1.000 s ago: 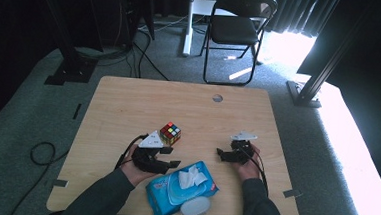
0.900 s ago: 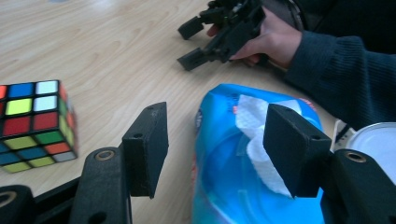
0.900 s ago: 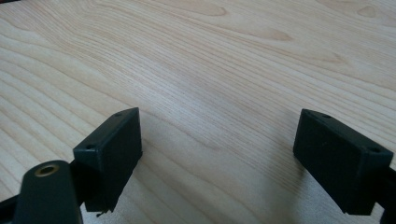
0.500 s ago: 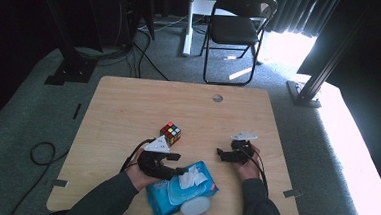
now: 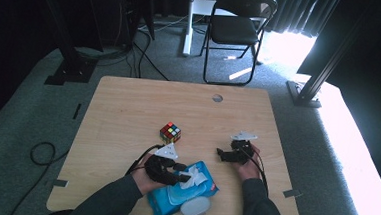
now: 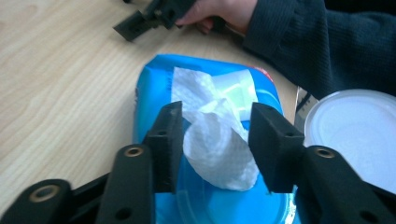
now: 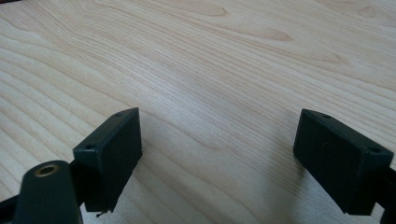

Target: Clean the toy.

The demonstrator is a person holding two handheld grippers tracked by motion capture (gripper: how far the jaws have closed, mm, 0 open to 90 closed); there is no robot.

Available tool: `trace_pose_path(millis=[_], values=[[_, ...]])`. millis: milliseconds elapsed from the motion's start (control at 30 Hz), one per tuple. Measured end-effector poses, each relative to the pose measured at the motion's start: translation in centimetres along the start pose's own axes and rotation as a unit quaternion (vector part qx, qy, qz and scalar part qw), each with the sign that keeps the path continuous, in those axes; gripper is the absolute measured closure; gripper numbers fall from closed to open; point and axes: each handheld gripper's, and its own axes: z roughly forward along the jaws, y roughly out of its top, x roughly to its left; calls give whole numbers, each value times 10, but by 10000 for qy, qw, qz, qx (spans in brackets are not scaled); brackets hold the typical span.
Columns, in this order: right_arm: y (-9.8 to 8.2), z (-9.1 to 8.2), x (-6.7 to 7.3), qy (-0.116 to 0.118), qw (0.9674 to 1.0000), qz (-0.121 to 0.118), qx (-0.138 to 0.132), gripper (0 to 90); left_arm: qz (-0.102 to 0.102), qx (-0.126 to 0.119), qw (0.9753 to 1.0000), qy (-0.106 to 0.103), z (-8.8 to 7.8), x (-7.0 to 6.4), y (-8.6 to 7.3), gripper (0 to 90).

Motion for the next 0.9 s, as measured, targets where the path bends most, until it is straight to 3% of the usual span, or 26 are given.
trace_pose_path(millis=[67, 200, 333, 900], values=[[0, 0, 0, 0, 10000, -1, 0, 151, 61, 74, 9999, -32, 2, -2, 0, 590], [0, 0, 0, 1, 10000, -2, 1, 150, 208, 148, 9997, -9, 5, -6, 0, 779], [0, 0, 0, 2, 10000, -4, 1, 150, 303, 216, 9993, 74, 4, -7, 0, 878], [0, 0, 0, 1, 10000, -5, 0, 150, 247, -92, 9989, 397, -15, 3, 1, 896]])
